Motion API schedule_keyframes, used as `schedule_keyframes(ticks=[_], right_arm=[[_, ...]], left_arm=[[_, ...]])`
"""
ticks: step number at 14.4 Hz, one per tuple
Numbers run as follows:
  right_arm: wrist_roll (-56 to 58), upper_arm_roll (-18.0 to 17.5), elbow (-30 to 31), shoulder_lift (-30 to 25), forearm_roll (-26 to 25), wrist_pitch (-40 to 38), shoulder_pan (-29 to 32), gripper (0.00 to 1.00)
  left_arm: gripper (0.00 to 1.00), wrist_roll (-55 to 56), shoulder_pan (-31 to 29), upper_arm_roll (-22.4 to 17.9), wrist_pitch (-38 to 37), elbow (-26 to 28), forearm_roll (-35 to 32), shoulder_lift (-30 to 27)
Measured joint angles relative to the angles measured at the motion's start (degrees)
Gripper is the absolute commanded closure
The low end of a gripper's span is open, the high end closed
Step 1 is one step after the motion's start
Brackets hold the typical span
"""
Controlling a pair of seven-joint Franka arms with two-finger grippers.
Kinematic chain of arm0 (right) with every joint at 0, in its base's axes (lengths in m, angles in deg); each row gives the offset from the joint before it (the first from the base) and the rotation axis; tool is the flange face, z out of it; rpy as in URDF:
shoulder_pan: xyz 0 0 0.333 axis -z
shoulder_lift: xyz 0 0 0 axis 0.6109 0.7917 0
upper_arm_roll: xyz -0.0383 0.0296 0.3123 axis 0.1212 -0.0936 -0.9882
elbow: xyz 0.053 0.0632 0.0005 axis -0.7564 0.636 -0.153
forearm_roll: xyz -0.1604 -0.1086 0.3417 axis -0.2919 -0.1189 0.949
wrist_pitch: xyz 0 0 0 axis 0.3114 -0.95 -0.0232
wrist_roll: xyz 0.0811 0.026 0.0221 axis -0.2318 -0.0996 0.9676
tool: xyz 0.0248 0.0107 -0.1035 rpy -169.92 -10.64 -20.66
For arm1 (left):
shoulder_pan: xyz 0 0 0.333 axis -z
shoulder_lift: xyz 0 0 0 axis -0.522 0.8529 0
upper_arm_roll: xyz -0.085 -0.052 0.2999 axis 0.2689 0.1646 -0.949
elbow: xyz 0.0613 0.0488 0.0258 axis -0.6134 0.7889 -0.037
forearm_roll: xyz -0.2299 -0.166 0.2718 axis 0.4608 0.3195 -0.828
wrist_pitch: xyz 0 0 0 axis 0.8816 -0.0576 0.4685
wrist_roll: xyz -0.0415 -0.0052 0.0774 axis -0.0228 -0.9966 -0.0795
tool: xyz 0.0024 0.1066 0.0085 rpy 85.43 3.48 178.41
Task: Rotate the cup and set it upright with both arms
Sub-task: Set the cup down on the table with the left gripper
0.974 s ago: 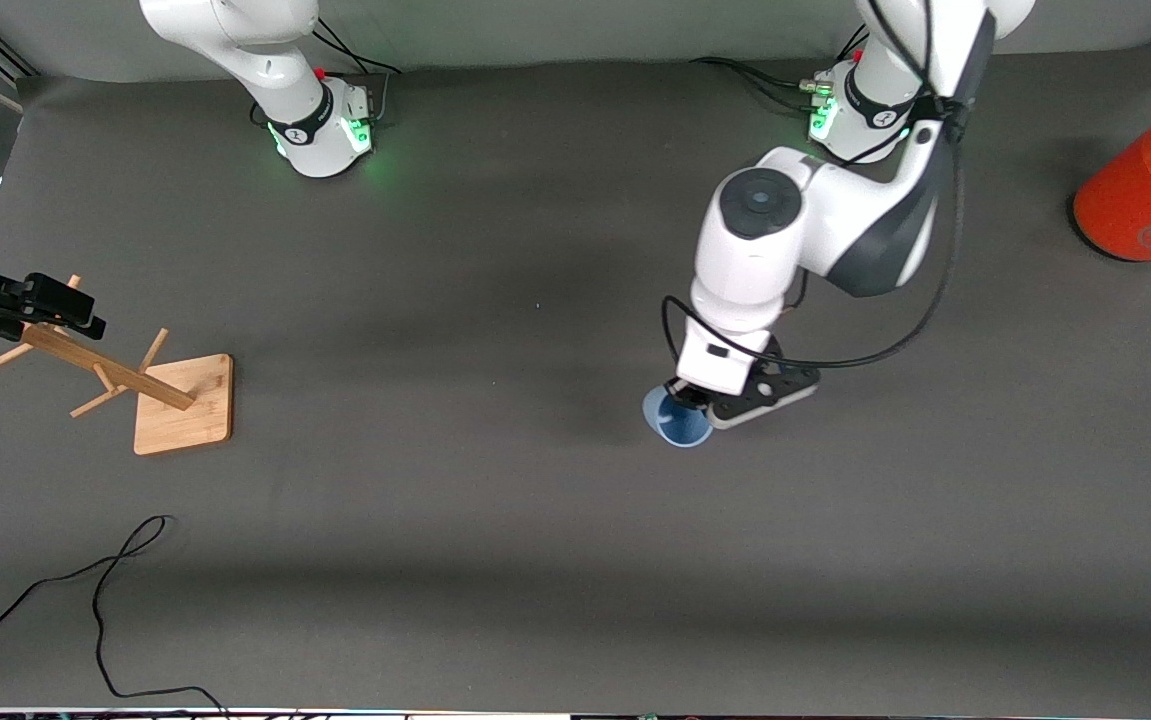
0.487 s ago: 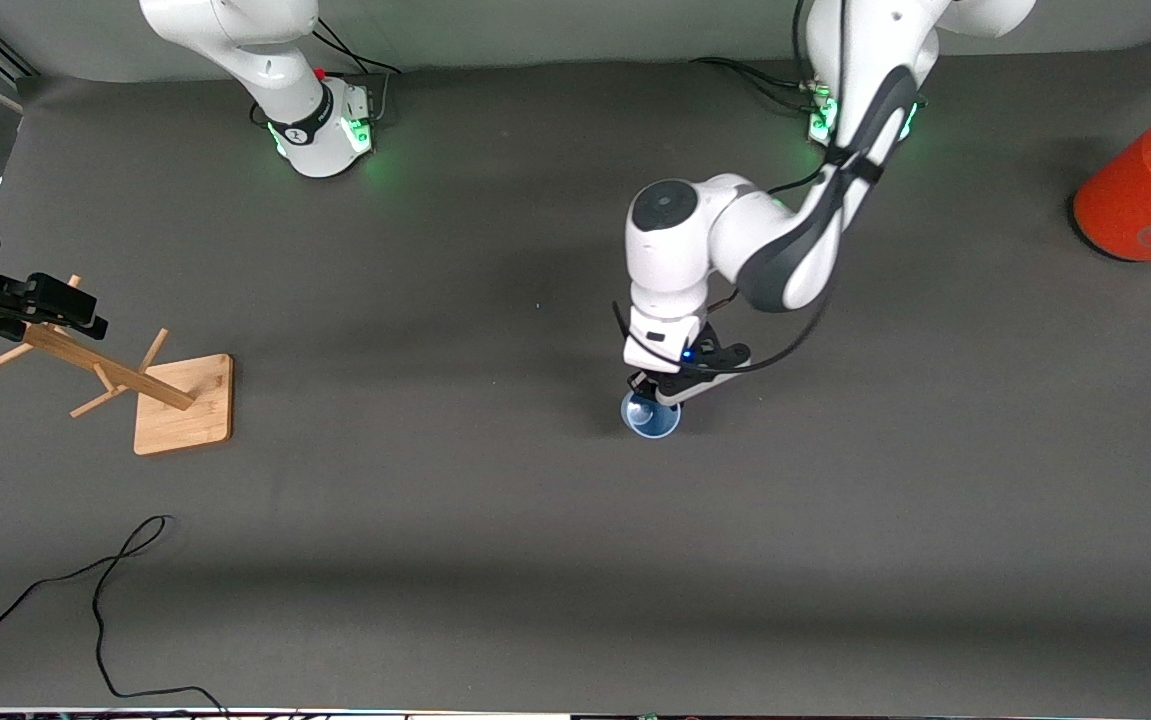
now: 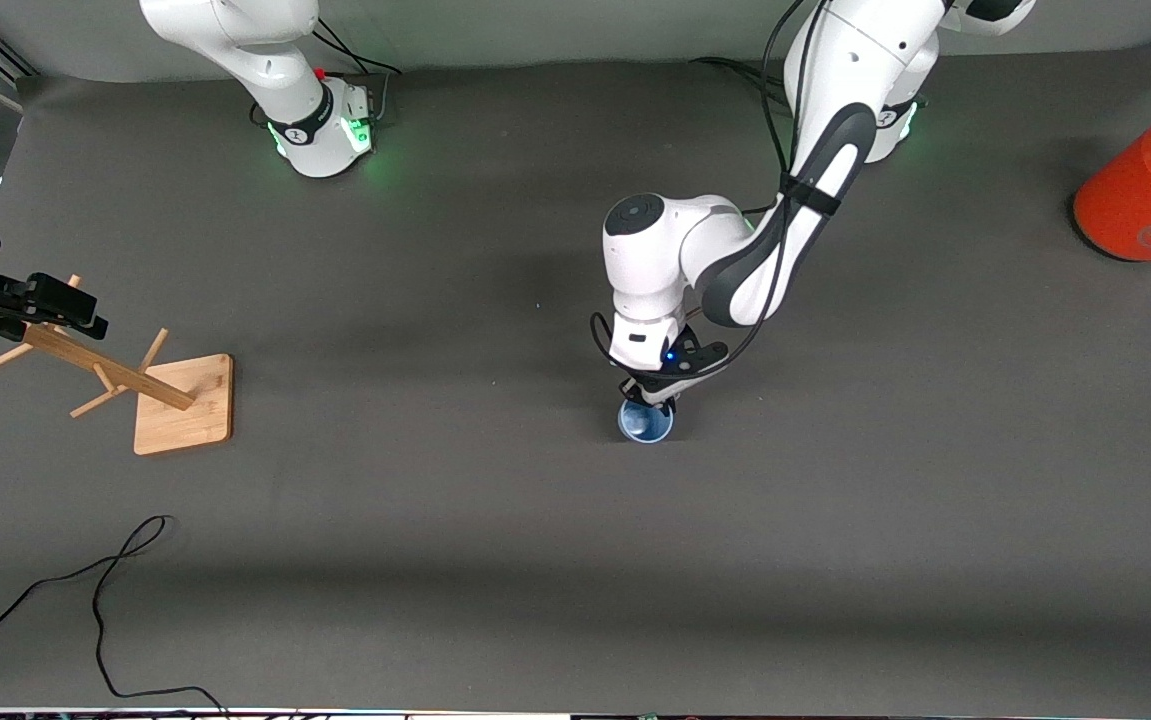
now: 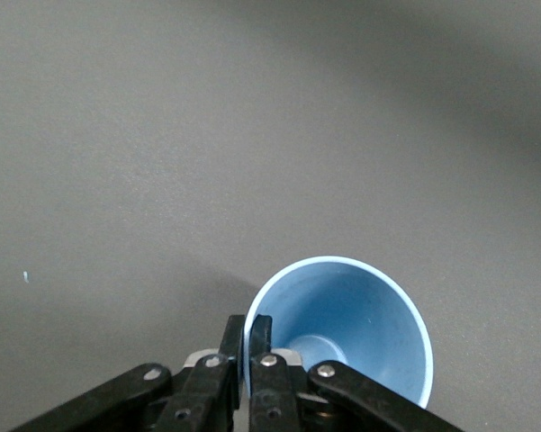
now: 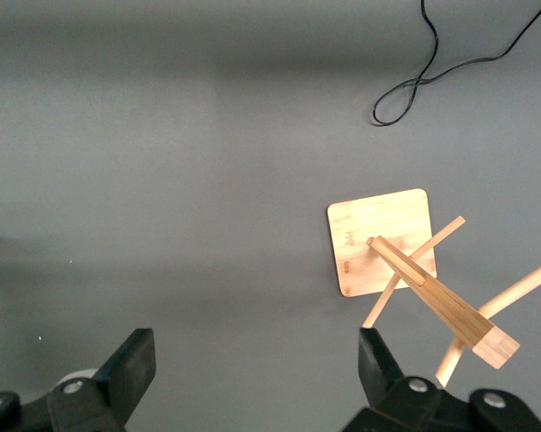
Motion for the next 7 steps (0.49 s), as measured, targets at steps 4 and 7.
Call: schedule_keyframes(ticks=[4,7], right_arm=[[0.0,0.0,0.0,0.0,0.0,0.0,0.0,0.00],[0.0,0.0,0.0,0.0,0.0,0.0,0.0,0.00]], left_arm=[[0.00,-0.3,0.0,0.1,-0.3,-0.4,-0.1,0.1],[0.00,-6.5,-0.6,0.0,-4.2,-3.1,5.0,-1.7]])
